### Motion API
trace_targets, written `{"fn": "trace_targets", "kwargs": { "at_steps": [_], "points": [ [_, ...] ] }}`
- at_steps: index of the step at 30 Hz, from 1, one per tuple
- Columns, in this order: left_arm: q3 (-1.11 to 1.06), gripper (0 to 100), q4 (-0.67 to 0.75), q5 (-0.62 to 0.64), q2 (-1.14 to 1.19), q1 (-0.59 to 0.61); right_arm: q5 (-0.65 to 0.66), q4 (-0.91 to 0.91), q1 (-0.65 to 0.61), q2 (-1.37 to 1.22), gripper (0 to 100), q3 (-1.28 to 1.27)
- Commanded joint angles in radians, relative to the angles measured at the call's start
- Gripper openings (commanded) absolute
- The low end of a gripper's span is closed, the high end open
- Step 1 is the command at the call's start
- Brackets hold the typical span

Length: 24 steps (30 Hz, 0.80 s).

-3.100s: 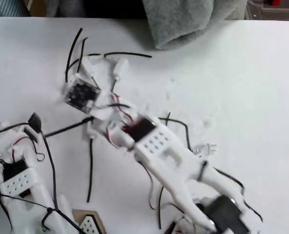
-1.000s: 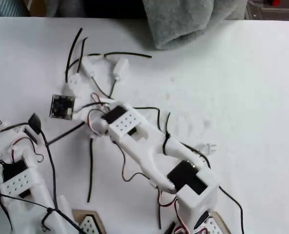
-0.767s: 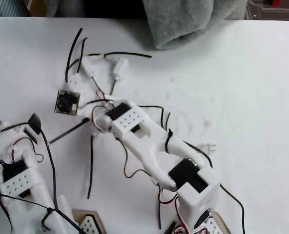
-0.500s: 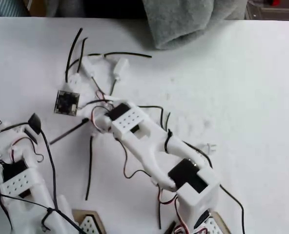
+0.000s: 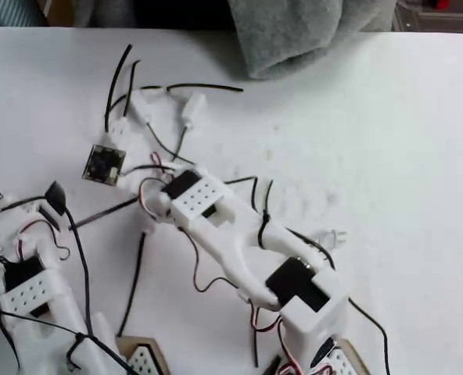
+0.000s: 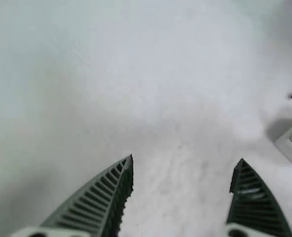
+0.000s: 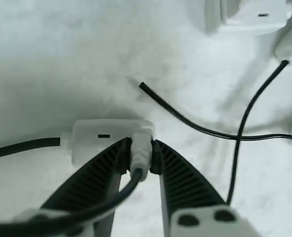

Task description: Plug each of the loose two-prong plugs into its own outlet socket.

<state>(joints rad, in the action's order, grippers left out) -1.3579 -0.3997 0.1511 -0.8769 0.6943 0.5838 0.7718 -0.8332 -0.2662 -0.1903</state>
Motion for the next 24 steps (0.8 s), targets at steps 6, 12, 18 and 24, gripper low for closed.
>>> {"fn": "trace_targets", "kwargs": {
  "at_steps": [6,12,18,24],
  "points": [
    [0.003,31,0.018,-0.009,-0.016,0.008,-0.124,0.008,-0.035,0.01,1.9,0.003],
    [0.003,31,0.018,-0.009,-0.016,0.008,-0.195,0.031,-0.035,-0.048,1.9,0.018],
    [0.003,31,0.018,-0.009,-0.016,0.008,-0.195,0.206,-0.033,-0.206,2.0,0.209],
    [0.003,31,0.018,-0.009,-0.016,0.008,-0.198,0.275,-0.019,-0.231,8.0,0.282]
  ]
}}
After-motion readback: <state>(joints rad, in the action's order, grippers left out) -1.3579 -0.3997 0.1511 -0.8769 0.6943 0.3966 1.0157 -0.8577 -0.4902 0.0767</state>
